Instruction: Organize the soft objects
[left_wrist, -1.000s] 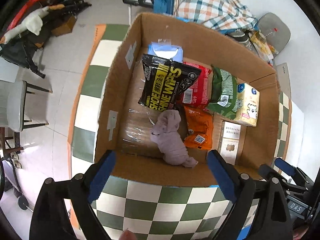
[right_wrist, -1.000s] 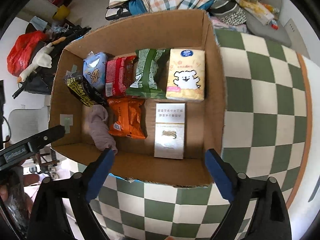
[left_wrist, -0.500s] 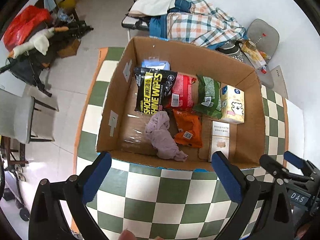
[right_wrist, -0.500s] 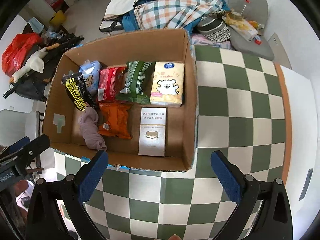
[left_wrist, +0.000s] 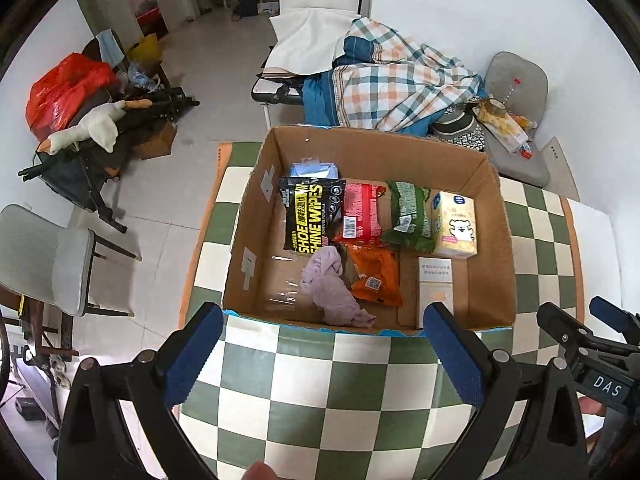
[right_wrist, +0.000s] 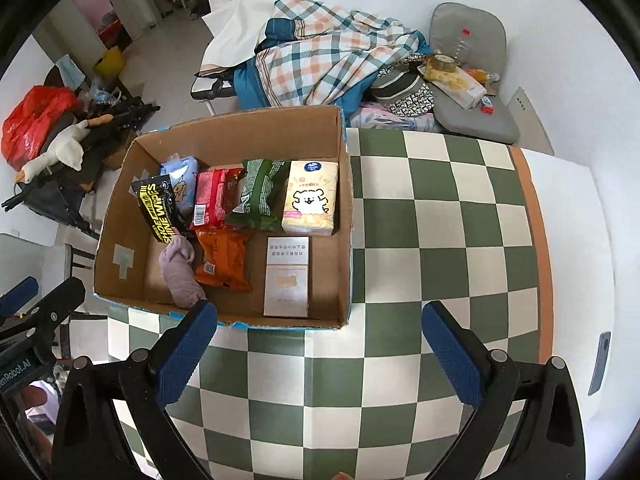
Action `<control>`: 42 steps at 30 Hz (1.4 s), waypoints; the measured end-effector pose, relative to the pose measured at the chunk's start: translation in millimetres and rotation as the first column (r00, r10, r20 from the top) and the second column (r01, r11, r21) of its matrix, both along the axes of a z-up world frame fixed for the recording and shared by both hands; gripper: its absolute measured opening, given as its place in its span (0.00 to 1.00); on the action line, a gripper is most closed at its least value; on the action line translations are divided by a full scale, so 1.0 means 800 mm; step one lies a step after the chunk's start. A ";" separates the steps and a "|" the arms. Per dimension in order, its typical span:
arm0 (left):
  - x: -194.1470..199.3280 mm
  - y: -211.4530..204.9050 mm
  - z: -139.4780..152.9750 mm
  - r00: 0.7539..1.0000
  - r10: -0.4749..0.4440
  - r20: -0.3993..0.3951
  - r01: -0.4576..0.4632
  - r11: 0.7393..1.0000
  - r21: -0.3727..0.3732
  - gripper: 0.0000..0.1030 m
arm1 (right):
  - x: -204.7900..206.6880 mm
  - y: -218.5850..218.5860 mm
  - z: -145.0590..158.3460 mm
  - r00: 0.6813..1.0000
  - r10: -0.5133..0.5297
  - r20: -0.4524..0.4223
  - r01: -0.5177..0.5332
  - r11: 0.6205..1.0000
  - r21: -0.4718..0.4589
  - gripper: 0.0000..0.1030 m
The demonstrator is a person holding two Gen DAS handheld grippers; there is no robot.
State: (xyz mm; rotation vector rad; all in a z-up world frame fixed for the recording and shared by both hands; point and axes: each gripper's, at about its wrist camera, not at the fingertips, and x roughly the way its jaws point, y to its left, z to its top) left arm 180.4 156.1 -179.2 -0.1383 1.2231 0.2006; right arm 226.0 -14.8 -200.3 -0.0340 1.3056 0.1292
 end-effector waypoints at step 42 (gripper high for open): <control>-0.146 -0.065 0.219 0.966 -0.059 0.253 0.044 0.997 0.062 1.00 | -0.183 -0.058 0.275 0.941 -0.018 0.337 0.012 1.000 0.021 1.00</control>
